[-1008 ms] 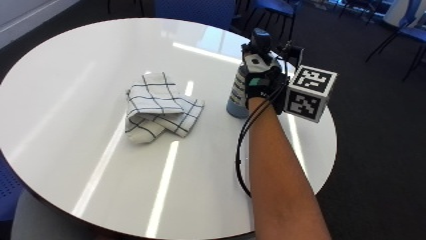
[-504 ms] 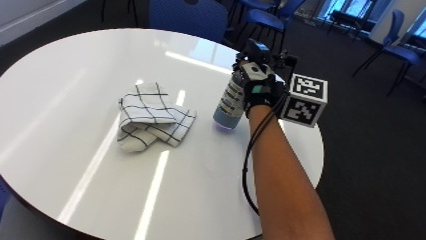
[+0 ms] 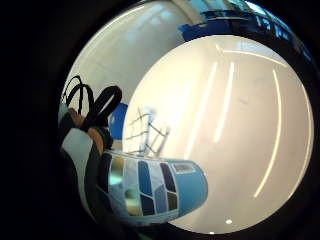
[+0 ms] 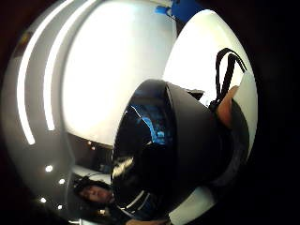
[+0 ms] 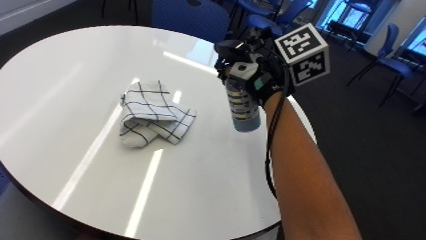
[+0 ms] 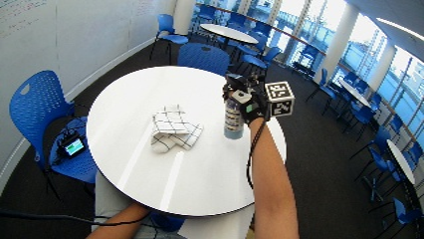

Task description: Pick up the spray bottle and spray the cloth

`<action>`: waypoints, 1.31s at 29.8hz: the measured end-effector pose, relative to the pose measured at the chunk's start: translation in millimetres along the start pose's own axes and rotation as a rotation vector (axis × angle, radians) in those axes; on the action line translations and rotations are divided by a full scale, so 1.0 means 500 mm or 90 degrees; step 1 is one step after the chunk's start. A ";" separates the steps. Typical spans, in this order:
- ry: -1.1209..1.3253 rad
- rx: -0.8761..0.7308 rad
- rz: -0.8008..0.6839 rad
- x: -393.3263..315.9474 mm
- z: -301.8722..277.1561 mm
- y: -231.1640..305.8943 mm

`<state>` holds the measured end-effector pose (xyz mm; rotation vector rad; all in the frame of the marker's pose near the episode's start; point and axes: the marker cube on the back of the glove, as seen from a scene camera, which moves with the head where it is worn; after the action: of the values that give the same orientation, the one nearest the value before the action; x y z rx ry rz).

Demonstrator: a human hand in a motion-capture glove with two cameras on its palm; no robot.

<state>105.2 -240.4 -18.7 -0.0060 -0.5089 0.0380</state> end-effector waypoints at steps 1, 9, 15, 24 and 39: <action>0.037 -0.021 -0.005 -0.006 0.004 0.000; 0.193 -0.137 -0.021 -0.057 0.019 -0.017; 0.275 -0.189 -0.049 -0.096 0.020 -0.037; 0.451 -0.262 -0.061 -0.160 0.047 -0.036; 0.751 -0.409 -0.017 -0.166 0.187 0.010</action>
<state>-13.0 -239.1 22.6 -0.6167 0.6755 -0.1533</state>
